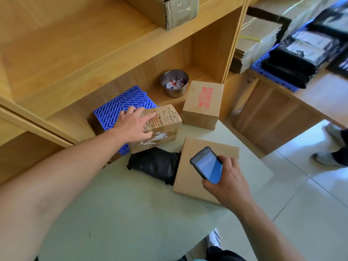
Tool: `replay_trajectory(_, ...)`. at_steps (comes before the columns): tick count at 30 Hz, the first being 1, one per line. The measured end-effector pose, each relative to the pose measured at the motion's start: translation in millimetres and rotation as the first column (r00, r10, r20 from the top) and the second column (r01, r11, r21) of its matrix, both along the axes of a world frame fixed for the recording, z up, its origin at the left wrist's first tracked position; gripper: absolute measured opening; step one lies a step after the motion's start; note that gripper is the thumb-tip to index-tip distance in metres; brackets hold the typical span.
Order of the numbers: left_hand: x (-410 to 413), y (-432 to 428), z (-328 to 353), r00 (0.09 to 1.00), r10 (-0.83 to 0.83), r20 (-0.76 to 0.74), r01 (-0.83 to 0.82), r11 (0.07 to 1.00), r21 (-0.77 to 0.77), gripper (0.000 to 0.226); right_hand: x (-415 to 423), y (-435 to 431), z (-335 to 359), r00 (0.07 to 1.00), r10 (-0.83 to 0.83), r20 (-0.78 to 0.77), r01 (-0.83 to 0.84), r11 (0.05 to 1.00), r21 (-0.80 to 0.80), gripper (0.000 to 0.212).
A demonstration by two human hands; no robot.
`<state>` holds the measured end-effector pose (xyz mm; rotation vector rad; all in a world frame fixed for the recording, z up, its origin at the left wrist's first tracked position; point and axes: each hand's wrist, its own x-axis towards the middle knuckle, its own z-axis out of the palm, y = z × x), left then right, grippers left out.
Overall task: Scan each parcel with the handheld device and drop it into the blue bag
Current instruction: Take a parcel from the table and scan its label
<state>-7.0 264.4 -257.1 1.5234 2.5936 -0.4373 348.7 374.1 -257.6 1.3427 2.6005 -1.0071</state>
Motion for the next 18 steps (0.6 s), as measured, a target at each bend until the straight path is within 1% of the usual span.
replay_trajectory(2,5,-4,11,0.987,0.134,0.088,-0.137,0.990,0.037,0.079,-6,-2,4,0.999,0.025,-0.023,-0.025,1.000,0.010,0.085)
replay_trajectory(4,13,-11,17,0.961,0.228,0.156,-0.240,0.968,0.068,0.078,-8,-6,9,0.998,0.052,-0.035,-0.051,0.998,0.027,0.084)
replay_trajectory(7,28,-27,25,0.935,0.288,0.206,-0.312,0.945,0.097,0.076,-7,-13,14,0.994,0.104,-0.020,-0.103,0.994,0.044,0.083)
replay_trajectory(9,41,-36,31,0.945,0.279,0.169,-0.301,0.946,0.122,0.081,-3,-15,14,0.992,0.124,0.004,-0.124,0.991,0.045,0.082)
replay_trajectory(10,48,-42,34,0.964,0.236,0.125,-0.253,0.957,0.140,0.087,0,-16,14,0.991,0.132,0.012,-0.132,0.990,0.047,0.082)
replay_trajectory(12,59,-56,36,0.998,0.052,0.018,-0.055,0.987,0.151,0.102,6,-16,14,0.990,0.138,0.009,-0.138,0.989,0.054,0.083)
replay_trajectory(13,64,-64,35,0.998,-0.054,-0.024,0.057,0.990,0.132,0.109,10,-14,14,0.990,0.142,0.003,-0.141,0.988,0.054,0.084)
replay_trajectory(15,74,-78,30,0.972,-0.227,-0.058,0.232,0.965,0.121,0.114,17,-10,14,0.991,0.132,-0.016,-0.132,0.990,0.048,0.084)
replay_trajectory(16,81,-83,26,0.959,-0.276,-0.062,0.282,0.949,0.141,0.115,21,-7,13,0.992,0.125,-0.031,-0.123,0.991,0.049,0.085)
replay_trajectory(18,95,-91,16,0.947,-0.312,-0.073,0.320,0.928,0.190,0.118,29,-2,12,0.994,0.100,-0.048,-0.098,0.994,0.054,0.087)
